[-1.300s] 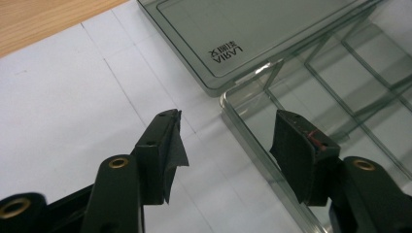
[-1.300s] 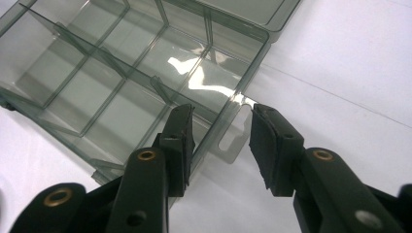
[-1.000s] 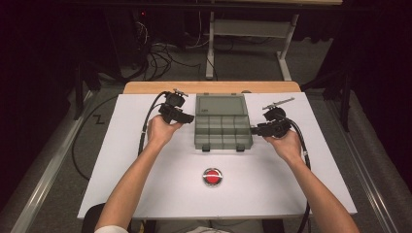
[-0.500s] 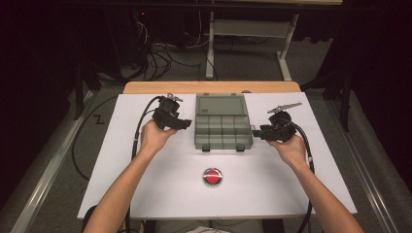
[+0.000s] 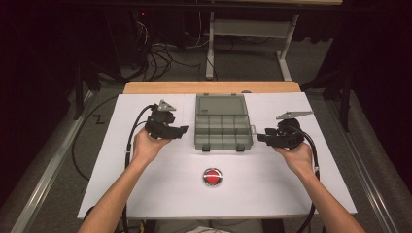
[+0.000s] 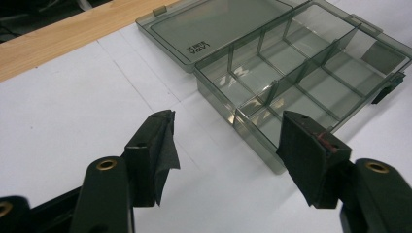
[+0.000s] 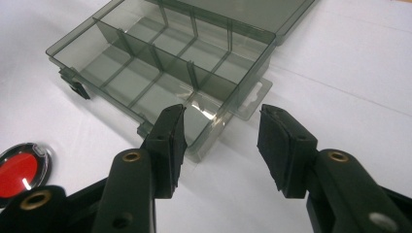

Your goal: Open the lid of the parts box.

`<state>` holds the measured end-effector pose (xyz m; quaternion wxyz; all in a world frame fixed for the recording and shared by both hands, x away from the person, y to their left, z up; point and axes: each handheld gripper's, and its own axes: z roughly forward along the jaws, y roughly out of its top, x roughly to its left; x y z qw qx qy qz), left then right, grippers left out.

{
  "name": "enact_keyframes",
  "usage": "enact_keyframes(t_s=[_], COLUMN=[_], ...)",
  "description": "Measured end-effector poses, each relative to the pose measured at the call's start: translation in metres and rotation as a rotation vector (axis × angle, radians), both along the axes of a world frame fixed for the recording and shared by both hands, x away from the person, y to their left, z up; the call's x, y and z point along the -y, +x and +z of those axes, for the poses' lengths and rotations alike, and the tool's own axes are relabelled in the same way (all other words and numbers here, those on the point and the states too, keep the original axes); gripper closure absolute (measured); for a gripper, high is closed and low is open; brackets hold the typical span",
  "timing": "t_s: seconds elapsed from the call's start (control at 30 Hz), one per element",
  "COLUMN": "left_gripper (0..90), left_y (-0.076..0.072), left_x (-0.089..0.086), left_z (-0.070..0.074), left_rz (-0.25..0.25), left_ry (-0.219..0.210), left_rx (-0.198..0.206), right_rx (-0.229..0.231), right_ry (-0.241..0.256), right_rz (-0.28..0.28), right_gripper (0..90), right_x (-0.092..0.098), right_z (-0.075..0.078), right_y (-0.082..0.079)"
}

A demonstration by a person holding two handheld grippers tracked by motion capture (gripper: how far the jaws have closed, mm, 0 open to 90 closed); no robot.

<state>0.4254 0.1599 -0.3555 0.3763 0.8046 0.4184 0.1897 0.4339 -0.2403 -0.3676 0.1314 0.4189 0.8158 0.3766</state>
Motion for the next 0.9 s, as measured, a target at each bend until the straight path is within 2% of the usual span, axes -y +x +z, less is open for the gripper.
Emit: enact_keyframes(t_s=[0.17, 0.47, 0.9], left_gripper=[37.1, 37.5, 39.2], left_y=[-0.009, -0.027, -0.046], left_x=[-0.005, -0.009, -0.019], left_z=[-0.004, -0.008, -0.019], left_rz=[0.008, -0.001, 0.001], left_ry=[-0.008, -0.018, -0.067], left_rx=[0.012, 0.061, 0.108], right_rx=[0.015, 0.049, 0.108], right_ry=[0.016, 0.038, 0.061], right_rz=[-0.003, -0.010, -0.023], right_gripper=[54.2, 52.2, 48.3], right_x=[0.005, 0.014, 0.026], right_z=[-0.002, -0.004, -0.013], right_y=[-0.006, -0.021, -0.040])
